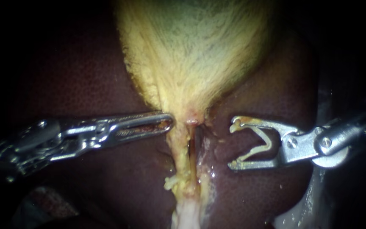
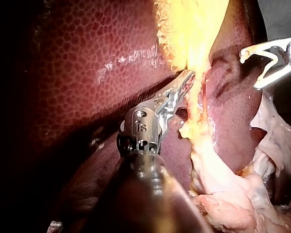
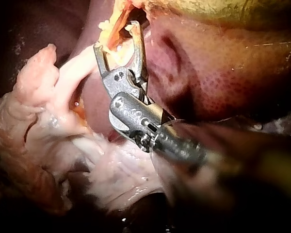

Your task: Clipping second clip left tube

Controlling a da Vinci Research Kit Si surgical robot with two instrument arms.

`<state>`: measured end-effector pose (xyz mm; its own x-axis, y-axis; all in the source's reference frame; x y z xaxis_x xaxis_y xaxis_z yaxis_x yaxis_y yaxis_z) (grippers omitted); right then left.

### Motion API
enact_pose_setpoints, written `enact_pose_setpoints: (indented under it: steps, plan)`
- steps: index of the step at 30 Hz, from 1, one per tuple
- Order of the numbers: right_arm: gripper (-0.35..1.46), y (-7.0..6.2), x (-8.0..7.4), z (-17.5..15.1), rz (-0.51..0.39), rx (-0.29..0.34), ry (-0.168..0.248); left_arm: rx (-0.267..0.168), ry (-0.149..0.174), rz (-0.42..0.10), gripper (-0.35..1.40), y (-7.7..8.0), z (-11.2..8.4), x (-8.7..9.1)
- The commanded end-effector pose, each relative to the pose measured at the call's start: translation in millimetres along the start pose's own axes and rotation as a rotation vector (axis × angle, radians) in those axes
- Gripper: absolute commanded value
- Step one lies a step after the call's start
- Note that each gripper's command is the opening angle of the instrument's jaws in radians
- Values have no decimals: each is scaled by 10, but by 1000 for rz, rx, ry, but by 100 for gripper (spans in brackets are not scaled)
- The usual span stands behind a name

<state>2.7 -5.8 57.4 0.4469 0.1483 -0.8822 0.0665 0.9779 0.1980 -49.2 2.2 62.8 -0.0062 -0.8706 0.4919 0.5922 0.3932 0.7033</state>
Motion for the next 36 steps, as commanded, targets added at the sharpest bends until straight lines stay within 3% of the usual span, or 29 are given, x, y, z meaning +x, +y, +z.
enact_pose_setpoints:
  steps: [1, 5, 10, 16, 21, 26, 36]
  plan:
    - [60, -1, -2, 3, 25, 5, 2, 2, 1, 0, -35, 0, -4, -1]
    - [58, -10, -10, 24, 115, 63, 23, 8, 5, -2, -35, 4, -16, -6]
    - [58, -22, -18, 62, 172, 81, 30, -9, 0, -4, -35, 12, -36, -14]
    - [58, -32, -26, 114, 207, 110, 26, -20, -4, -6, -35, 18, -54, -20]
    - [58, -32, -35, 143, 209, 118, 20, -22, -4, -7, -35, 17, -61, -21]
    - [56, -23, -46, 154, 206, 122, -28, -24, -4, -8, -35, 12, -65, -21]
    - [55, -15, -83, 168, 189, 116, -131, -27, -5, -9, -35, 2, -73, -23]
